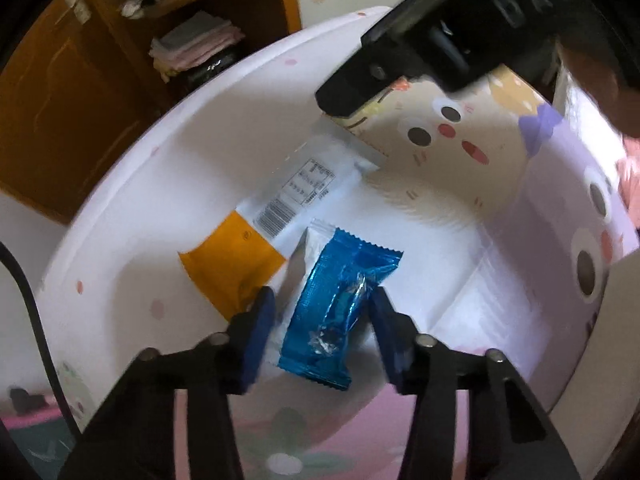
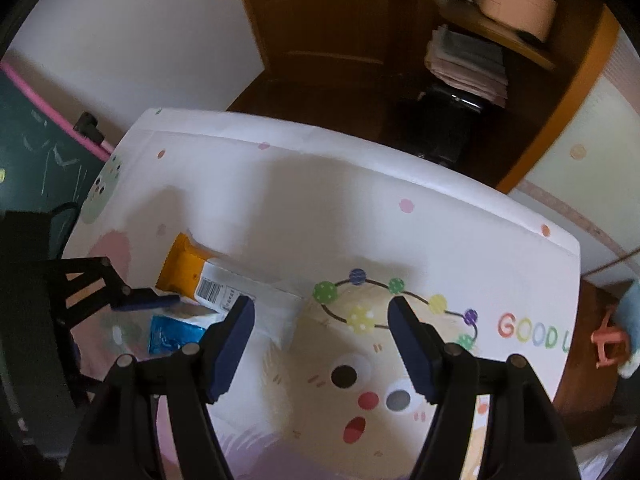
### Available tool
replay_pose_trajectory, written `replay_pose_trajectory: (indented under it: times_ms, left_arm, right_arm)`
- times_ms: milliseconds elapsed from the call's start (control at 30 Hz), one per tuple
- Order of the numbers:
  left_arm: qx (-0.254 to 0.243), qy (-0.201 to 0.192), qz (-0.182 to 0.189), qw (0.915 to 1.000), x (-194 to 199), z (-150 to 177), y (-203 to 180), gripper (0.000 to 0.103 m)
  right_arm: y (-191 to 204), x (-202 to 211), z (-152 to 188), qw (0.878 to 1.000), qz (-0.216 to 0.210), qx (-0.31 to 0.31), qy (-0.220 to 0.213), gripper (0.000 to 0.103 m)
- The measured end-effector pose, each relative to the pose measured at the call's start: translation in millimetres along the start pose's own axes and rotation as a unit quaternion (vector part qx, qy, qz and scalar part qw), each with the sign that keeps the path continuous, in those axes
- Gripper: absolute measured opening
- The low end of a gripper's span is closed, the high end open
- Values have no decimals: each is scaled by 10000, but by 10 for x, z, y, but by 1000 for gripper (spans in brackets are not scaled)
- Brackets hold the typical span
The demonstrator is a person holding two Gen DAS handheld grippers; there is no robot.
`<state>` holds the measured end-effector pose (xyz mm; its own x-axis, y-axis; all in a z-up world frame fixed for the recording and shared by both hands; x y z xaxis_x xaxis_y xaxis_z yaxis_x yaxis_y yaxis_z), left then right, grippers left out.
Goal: Organize snacks
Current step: 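Grasp the blue wrapped candy with left tool while right tool grasps the orange-ended bar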
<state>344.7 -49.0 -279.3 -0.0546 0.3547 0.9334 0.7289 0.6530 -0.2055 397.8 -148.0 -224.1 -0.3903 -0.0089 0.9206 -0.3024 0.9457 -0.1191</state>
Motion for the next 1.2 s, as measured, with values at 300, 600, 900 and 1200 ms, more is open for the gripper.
replay_pose_trajectory:
  times_ms: [300, 600, 900, 1200]
  left_arm:
    - [1176, -274, 396, 9919, 147, 293, 200, 31]
    - [2284, -246, 265, 9729, 255, 513, 426, 29]
    - [2757, -374, 100, 9605, 315, 501, 363, 28]
    - [2640, -572, -166, 9627, 829, 487, 170, 27]
  right_arm:
    - [425, -62, -19, 9917, -7, 1237, -345, 69]
    - [839, -297, -9, 9767, 189, 2121, -264, 69]
    - [876, -258, -42, 9769, -3, 2138, 12, 33]
    - [602, 195, 150, 9912, -238, 1302, -18, 32]
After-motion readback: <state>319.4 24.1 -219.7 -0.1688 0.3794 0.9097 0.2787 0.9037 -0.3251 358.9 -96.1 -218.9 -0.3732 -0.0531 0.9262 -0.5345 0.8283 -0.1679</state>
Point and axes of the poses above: each gripper's, at about its wrist camera, not at the fingertips, and x roughly against the way its jaws point, y to its left, z to its underside, the point moved 1 cm from there along -x, roughly the way its jaws point, and after that the axes turned 14 degrees about z, right-handed, at the moved point
